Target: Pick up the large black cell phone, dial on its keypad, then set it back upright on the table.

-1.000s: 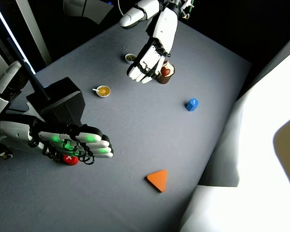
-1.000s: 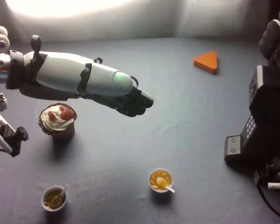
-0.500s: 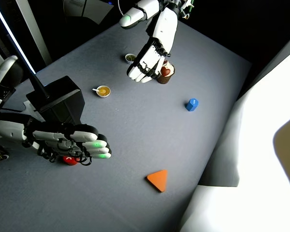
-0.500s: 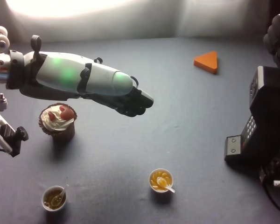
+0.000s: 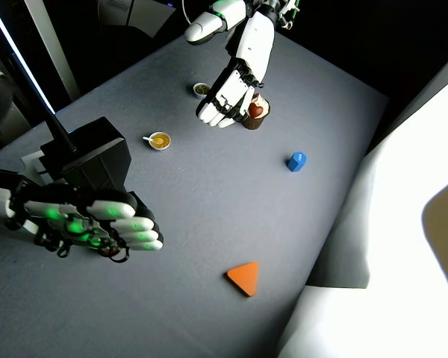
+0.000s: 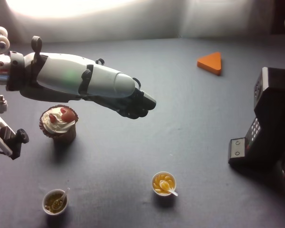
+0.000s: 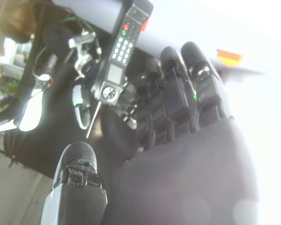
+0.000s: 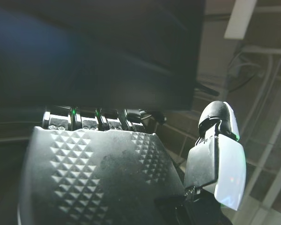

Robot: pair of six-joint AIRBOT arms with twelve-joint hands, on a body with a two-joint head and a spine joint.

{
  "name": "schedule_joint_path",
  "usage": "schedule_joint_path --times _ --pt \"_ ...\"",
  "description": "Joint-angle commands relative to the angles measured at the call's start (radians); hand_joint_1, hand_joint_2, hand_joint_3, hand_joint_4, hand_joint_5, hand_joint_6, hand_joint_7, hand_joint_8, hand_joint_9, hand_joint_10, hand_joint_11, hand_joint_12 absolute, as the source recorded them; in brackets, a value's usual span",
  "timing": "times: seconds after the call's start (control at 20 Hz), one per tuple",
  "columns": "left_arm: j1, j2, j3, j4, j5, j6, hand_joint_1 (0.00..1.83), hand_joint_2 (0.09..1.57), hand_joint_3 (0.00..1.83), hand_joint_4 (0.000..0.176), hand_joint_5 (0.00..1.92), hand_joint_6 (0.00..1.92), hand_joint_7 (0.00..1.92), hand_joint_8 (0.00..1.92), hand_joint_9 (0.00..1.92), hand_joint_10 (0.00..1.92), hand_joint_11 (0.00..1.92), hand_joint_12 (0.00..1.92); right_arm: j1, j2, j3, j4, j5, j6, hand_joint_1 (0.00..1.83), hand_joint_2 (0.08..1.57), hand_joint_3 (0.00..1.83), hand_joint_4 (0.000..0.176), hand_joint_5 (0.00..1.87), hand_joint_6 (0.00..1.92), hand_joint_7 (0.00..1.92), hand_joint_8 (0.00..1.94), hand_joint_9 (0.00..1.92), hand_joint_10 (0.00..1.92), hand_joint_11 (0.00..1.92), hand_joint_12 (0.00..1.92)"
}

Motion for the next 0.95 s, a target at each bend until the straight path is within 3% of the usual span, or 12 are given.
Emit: schedule_joint_path --times 0.0,0.5,0.9 --pt "-0.022 0.01 -0.004 -0.074 -0.037 -0.007 0.0 1.17 0.0 0.0 0.36 0.0 0.41 0.0 0.38 0.0 0.0 0.75 0.0 0.013 -0.004 -0.023 0.121 0.014 0.12 0.95 0.0 0.058 0.0 0.0 0.0 0.0 0.0 0.0 0.0 0.0" --pt "-0.019 0.014 -0.017 -0.075 -0.038 -0.004 0.0 1.17 0.0 0.0 0.36 0.0 0.42 0.0 0.39 0.0 0.0 0.75 0.084 0.144 -0.092 -0.094 0.121 0.014 0.13 0.94 0.0 0.065 0.0 0.0 0.0 0.0 0.0 0.0 0.0 0.0" --pt "-0.022 0.014 -0.025 -0.076 -0.038 -0.005 0.0 1.17 0.0 0.0 0.35 0.0 0.42 0.0 0.38 0.0 0.0 0.76 0.13 0.283 -0.156 -0.244 0.121 -0.029 0.14 0.95 0.0 0.063 0.0 0.0 0.0 0.0 0.0 0.0 0.0 0.0"
